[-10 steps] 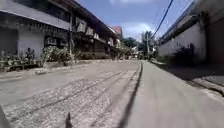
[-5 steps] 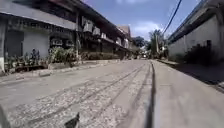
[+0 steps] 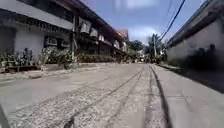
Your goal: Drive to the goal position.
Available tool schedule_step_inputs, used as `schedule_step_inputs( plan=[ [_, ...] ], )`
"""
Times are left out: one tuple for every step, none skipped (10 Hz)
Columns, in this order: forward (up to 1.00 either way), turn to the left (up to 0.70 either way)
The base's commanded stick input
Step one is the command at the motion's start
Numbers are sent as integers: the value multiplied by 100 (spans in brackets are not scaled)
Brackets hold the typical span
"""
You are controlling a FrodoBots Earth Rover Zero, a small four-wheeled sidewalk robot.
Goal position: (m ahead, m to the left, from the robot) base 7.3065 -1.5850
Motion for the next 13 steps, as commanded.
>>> schedule_step_inputs(
  plan=[
    [100, -26],
    [100, -26],
    [100, -26],
    [100, -26],
    [100, -26],
    [100, -26],
    [100, -26],
    [100, -26],
    [100, -26],
    [100, -26],
    [100, -26],
    [100, -26],
    [100, -26]
  ],
)
